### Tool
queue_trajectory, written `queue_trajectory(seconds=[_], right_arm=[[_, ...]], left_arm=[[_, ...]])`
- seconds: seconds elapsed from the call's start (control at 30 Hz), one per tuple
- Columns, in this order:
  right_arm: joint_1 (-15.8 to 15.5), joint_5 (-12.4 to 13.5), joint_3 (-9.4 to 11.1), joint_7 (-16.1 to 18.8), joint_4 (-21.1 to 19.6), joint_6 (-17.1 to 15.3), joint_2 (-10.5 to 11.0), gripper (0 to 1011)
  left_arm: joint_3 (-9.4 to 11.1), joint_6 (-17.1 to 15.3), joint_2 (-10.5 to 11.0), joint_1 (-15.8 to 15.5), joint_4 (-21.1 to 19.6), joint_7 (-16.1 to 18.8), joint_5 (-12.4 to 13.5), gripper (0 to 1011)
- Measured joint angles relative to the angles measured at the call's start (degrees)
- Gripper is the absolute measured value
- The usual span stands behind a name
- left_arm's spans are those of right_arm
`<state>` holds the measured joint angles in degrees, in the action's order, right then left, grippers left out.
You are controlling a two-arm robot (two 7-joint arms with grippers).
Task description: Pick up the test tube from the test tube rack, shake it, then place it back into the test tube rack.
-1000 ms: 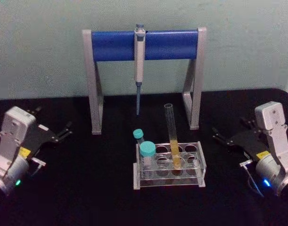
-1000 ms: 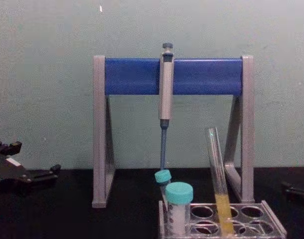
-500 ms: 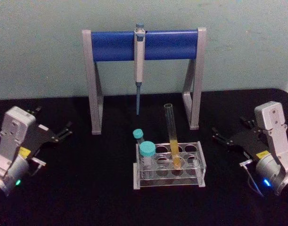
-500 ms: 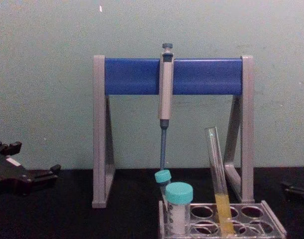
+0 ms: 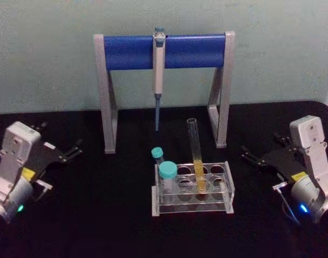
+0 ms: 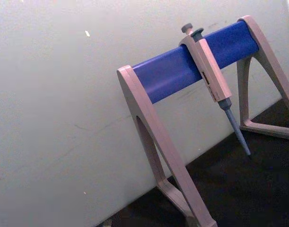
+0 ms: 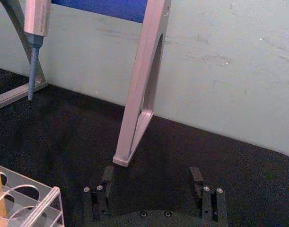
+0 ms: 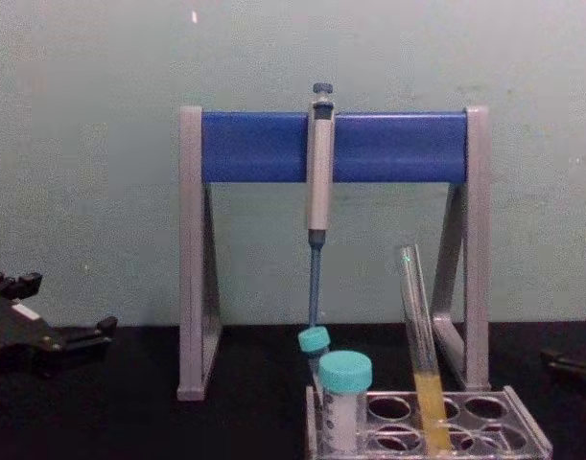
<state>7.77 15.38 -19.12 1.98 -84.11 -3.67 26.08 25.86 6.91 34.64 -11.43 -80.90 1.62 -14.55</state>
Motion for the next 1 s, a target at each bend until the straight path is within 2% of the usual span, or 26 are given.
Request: queue_trajectory(seconds=[1.0], right_arm=[[0.0,0.0,0.0,0.0,0.0,0.0,0.0,1000]], left_arm=[[0.0,0.0,0.0,0.0,0.0,0.0,0.0,1001]])
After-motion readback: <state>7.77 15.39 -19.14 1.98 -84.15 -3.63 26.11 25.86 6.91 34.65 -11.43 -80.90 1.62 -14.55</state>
